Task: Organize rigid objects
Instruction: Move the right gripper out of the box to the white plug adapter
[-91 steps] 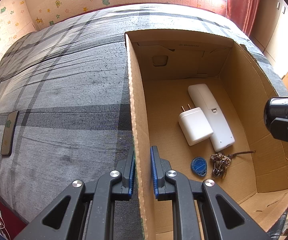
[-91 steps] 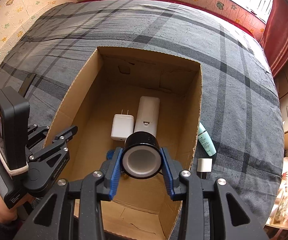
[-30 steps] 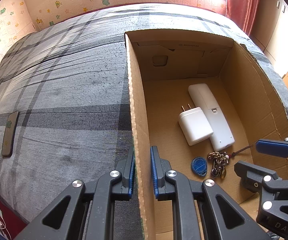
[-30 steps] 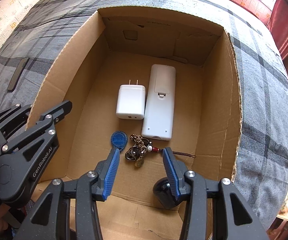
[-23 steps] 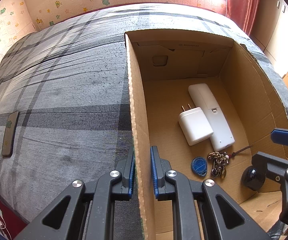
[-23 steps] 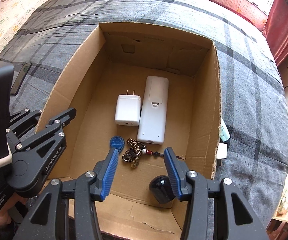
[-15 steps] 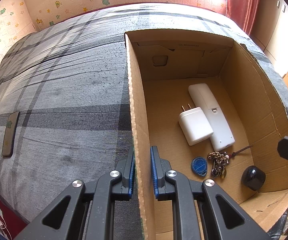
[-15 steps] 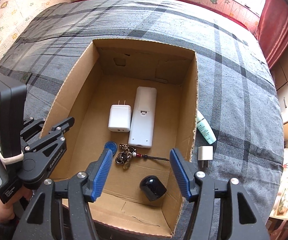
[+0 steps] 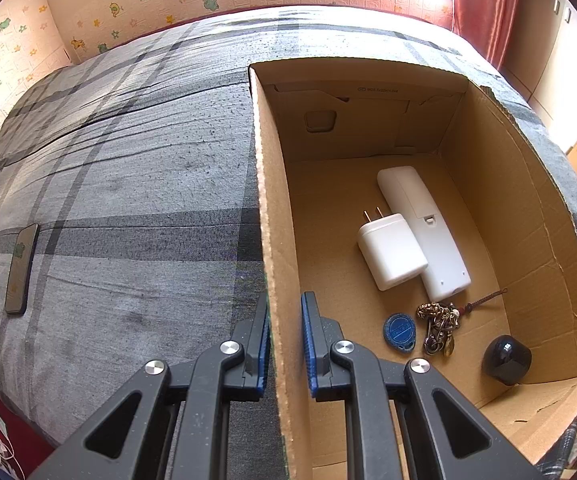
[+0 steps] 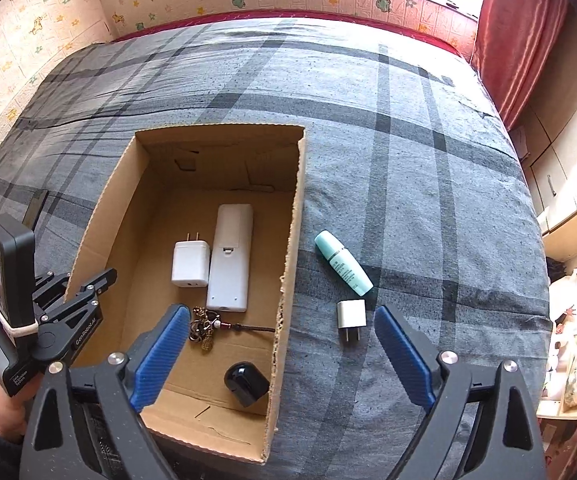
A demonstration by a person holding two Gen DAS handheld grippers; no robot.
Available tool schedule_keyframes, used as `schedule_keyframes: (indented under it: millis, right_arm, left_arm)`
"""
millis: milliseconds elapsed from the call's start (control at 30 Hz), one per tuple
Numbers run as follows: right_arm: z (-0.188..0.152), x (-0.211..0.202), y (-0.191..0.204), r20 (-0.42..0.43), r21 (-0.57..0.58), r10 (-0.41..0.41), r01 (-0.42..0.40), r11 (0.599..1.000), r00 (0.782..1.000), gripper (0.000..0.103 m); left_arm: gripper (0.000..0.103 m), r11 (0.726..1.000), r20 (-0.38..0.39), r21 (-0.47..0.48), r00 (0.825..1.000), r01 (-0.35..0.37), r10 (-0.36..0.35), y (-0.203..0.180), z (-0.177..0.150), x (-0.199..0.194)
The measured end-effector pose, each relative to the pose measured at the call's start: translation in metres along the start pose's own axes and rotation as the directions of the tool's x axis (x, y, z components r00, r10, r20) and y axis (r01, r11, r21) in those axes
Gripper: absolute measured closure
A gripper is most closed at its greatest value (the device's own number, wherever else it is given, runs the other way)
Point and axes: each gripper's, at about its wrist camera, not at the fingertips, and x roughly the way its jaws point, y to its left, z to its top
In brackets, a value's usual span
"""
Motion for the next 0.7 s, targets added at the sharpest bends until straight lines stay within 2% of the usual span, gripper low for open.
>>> schedule_keyframes:
  millis: [267,700]
  right_arm:
    - [-0.002,0.004,-0.032,0.018,0.017,-0.044,0.044,0.999,0.999,0.001]
    - [-0.021,0.04,-0.078,-0.018,0.08,-0.05,0.052,0.995,0.999,0.0]
  left_arm:
    - [0.088,1.0,-0.001,0.0,1.0,0.0,0.0,0.0,0.0,0.0]
    - [0.088,1.0,-0.001,-0.003,1.0,-0.001,0.001,-0.001,0.0,0.0]
